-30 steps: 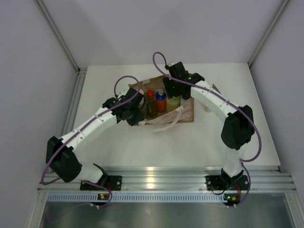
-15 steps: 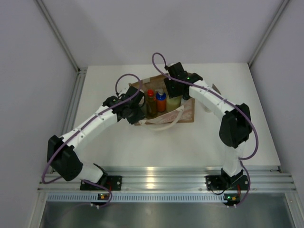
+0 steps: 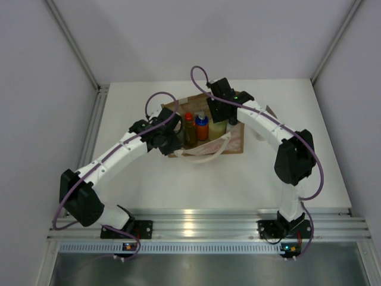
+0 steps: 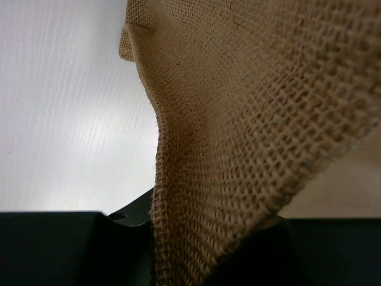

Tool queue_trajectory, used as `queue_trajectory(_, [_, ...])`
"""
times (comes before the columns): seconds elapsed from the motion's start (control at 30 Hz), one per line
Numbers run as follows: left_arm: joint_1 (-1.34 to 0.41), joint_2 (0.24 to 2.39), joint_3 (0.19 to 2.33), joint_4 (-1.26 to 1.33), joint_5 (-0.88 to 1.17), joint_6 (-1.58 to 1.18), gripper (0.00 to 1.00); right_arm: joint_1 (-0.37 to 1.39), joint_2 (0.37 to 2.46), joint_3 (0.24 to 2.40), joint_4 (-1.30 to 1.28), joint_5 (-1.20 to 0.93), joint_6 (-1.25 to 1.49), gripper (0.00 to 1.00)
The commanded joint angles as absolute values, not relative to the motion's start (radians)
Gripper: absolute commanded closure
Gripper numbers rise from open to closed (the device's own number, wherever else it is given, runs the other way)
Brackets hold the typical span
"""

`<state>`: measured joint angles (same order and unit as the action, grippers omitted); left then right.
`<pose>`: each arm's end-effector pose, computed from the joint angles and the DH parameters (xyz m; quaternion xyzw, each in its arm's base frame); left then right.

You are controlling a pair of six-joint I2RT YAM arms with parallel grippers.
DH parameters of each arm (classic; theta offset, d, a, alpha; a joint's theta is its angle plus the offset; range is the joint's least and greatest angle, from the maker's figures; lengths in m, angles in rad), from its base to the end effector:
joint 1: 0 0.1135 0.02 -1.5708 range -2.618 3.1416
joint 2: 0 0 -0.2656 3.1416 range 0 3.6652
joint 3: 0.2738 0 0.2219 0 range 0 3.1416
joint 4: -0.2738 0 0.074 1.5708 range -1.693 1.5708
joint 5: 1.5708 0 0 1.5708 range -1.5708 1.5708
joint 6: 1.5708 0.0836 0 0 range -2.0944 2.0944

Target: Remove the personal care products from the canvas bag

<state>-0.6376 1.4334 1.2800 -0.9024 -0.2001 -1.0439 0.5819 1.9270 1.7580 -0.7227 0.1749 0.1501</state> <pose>0.2355 -0.1538 0.2675 -0.2190 0.9373 -0.1244 0.2410 0.3685 0.2250 0.2640 -0.1728 0.9237 0.0418 0.3393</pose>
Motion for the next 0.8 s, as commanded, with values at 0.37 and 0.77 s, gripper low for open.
queue_trajectory(0.37, [-0.637,1.439,1.313,-0.931,-0.219,-1.035,0.68,0.566,1.802,1.868,-0.727,0.179,0.132,1.00])
queue_trajectory(0.77, [-0.635,1.439,1.324,-0.931,-0.222,-1.032,0.68,0.566,1.756,1.917,-0.785,0.172,0.118,1.00])
